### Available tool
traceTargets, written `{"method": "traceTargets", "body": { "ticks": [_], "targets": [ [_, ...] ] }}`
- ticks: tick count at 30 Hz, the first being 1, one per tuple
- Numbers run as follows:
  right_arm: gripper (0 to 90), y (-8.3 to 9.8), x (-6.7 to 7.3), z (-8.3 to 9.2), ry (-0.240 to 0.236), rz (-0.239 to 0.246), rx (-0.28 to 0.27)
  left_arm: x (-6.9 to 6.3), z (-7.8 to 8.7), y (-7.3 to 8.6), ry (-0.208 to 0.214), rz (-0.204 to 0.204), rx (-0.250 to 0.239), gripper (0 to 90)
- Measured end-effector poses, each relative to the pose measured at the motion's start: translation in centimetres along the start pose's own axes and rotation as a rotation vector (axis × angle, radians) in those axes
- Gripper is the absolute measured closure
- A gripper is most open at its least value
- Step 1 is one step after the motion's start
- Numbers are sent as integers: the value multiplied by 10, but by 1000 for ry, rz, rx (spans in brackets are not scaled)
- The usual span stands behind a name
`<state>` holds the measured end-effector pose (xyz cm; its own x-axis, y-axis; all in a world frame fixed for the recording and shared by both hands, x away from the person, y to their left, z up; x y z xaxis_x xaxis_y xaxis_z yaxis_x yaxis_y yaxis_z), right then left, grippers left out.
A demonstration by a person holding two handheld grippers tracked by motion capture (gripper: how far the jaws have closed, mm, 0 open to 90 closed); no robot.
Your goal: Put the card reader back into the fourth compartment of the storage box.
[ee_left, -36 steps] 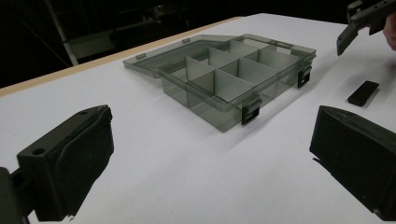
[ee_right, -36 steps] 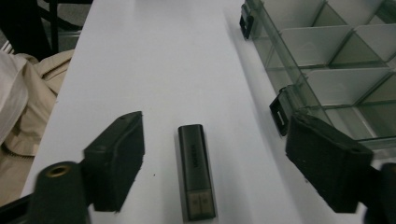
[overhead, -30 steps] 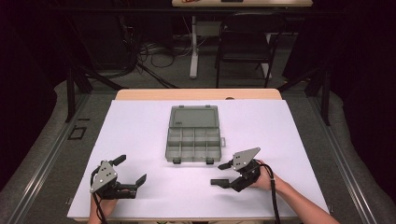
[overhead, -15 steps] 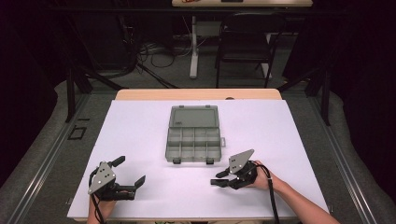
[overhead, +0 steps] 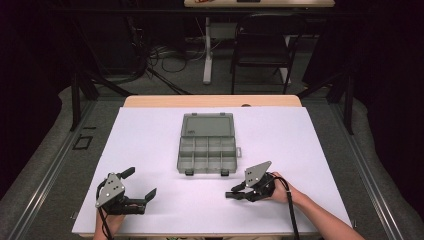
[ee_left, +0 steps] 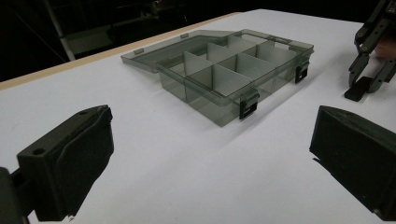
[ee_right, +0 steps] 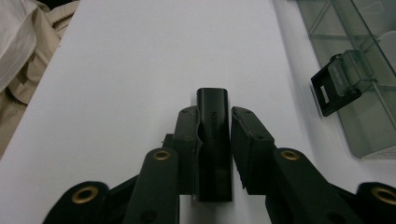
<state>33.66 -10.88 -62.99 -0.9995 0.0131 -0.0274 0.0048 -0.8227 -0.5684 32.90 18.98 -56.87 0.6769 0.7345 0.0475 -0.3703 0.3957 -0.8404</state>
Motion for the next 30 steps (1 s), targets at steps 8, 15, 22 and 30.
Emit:
{"method": "traceTargets", "body": {
  "ticks": [8,15,22,30],
  "targets": [
    [726,0,0,0,1,6,-1,0,0,0,1,-5,6,0],
    [733,0,-1,1,20,1,6,-1,-1,1,3,-7,10,0],
    [735,-1,-2,6,38,-7,-2,-1,0,1,-1,-9,11,0],
    [737,-2,-3,11,58,-16,1,-1,0,1,-1,-9,7,0]
  ]
}}
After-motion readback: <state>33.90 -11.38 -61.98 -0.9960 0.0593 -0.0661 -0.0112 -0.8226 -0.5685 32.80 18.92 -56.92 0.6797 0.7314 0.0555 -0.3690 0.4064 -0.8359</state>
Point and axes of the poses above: each handheld gripper's, and its own axes: z roughly backward along the jaws, y roughly out of its underside, x roughly to its left, the point moved 10 cm from there along -z, roughly forward along the jaws, and after that the axes turned 13 degrees about x, right-handed, at the moved point
